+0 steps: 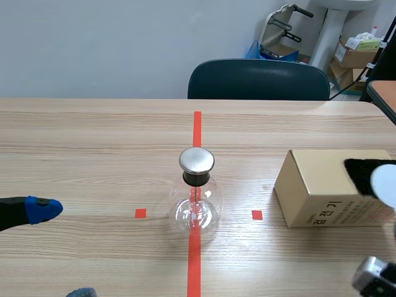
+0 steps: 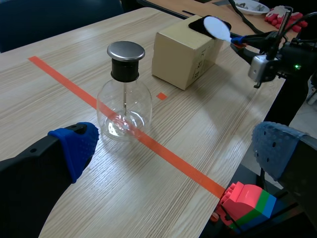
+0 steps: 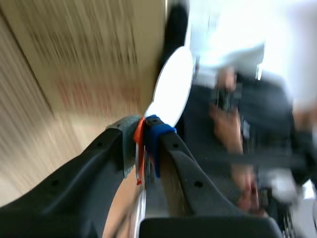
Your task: Do the electroscope experiment
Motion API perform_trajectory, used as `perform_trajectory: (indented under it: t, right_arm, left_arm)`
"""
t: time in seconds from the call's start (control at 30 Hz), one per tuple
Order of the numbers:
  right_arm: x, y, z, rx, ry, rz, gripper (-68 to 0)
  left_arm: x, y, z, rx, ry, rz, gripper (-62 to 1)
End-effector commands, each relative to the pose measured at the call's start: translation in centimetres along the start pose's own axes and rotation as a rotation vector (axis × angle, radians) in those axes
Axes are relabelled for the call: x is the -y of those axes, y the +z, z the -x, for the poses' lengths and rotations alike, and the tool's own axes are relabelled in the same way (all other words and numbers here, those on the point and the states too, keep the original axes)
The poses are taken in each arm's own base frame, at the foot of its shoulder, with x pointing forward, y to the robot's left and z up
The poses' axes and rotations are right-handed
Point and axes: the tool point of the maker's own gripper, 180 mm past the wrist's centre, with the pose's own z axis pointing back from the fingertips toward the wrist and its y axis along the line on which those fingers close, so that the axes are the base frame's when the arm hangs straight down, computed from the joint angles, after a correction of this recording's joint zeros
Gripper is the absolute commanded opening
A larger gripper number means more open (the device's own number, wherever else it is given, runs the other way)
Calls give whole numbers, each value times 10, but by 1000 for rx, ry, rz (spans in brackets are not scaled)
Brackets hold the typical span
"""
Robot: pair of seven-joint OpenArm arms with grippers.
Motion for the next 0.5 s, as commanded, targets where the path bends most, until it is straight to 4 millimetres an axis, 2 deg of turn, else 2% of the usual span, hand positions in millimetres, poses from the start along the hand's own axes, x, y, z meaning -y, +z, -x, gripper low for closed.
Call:
perform_trajectory:
  t: [0.0, 0.03, 0.17, 0.2, 0.27, 0.37, 0.43, 0.47]
  right_arm:
    - [14, -3, 7, -3, 45, 54, -665]
    - [13, -3, 3, 18, 51, 51, -665]
    - [11, 2, -36, 238, 58, 45, -665]
    - [11, 3, -40, 257, 57, 45, -665]
    - [12, 1, -31, 203, 49, 50, -665]
    - [13, -2, 3, 15, 43, 51, -665]
    - [13, -2, 6, 2, 48, 50, -665]
    - [12, -2, -1, 44, 53, 48, -665]
  left_arm:
    - [4, -3, -10, 37, 7, 12, 14]
    - [4, -3, -10, 37, 7, 12, 14]
    - [4, -3, -10, 37, 7, 12, 14]
    - [4, -3, -10, 37, 7, 12, 14]
    - [4, -3, -10, 37, 7, 12, 14]
    - [4, -3, -10, 37, 7, 12, 14]
    - [4, -3, -10, 37, 7, 12, 14]
    - [4, -3, -10, 37, 7, 12, 14]
